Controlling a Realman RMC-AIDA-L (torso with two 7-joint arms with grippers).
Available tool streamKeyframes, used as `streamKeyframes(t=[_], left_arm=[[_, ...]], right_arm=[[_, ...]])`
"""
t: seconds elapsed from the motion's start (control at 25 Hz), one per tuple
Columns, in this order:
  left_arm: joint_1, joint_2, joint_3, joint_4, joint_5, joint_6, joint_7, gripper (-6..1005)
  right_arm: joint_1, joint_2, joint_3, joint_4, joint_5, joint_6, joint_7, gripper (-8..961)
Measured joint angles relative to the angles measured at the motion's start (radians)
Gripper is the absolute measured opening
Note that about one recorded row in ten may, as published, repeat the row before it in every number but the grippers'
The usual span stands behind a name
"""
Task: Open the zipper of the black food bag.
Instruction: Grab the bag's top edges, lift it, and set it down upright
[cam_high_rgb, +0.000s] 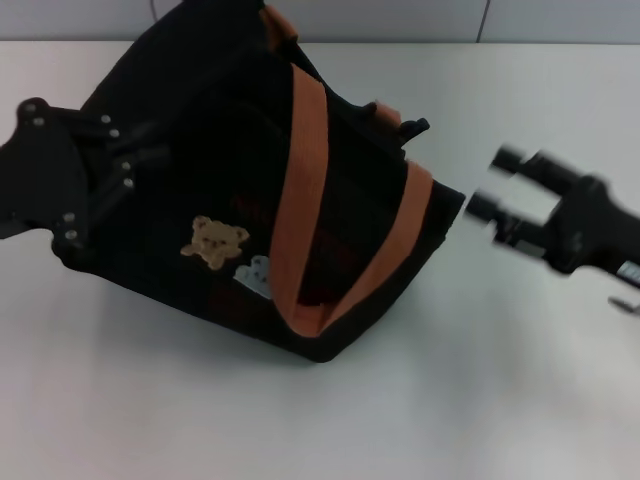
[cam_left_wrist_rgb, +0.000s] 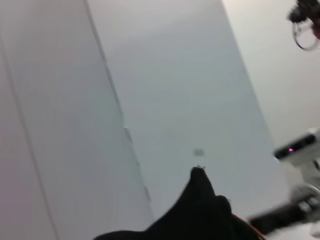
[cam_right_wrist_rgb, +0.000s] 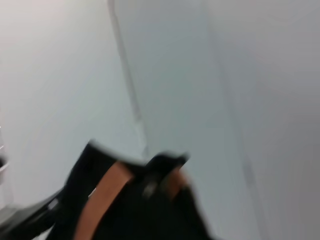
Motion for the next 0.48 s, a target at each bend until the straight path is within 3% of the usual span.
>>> streamKeyframes(t=[0.16,0.32,0.48], left_arm=[[-0.025,0.001,0.002,0.012,0.041,0.003,0.0,75],[-0.054,-0.009,0.004,0.016,0.067,0.014,0.006,76],[-0.063,-0.01,-0.002,0.017,0.068,0.016,0.007,76]], right_arm=[[0.009,0.004,-0.001,0.076,0.081,0.062,-0.104,786],[0.071,0.008,0.003,0.212,0.083,0.205,-0.318,786],[0.117,0.008,0.005,0.28,0.084,0.316,-0.381,786]])
